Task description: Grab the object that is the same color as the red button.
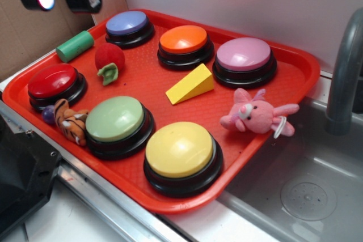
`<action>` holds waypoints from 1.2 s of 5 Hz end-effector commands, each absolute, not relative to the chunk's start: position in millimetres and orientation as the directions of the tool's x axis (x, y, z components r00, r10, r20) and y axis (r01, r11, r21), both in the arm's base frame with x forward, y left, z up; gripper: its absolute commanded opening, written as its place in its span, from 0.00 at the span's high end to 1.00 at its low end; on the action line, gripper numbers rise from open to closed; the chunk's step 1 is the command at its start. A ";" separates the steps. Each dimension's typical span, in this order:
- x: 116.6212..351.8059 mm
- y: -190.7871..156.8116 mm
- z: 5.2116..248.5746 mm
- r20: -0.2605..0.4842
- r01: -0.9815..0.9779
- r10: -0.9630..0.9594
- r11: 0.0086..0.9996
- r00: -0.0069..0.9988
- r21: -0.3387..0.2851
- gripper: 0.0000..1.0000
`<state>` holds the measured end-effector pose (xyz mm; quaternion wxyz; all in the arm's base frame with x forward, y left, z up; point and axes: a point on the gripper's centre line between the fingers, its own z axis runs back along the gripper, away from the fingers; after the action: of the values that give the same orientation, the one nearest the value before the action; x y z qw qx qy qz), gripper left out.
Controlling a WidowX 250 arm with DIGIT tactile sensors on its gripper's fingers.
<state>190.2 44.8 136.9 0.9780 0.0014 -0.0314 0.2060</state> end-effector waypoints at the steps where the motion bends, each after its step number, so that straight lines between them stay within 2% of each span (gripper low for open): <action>1: 216.3 76.9 89.8 0.170 -0.567 0.555 0.824 0.814 0.025 0.00; 2: 222.8 86.8 67.9 0.181 -0.587 0.574 0.809 0.798 0.023 0.00; 3: 227.2 94.8 49.8 0.197 -0.594 0.583 0.804 0.788 -0.006 0.00; 4: 228.2 98.5 39.3 0.194 -0.594 0.578 0.804 0.793 0.031 0.00; 5: 228.1 101.3 34.0 0.190 -0.594 0.580 0.804 0.792 0.020 0.35; 6: 227.0 101.8 31.8 0.198 -0.602 0.590 0.799 0.783 0.000 1.00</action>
<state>228.8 90.5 25.1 0.9471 0.0281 -0.0821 0.3090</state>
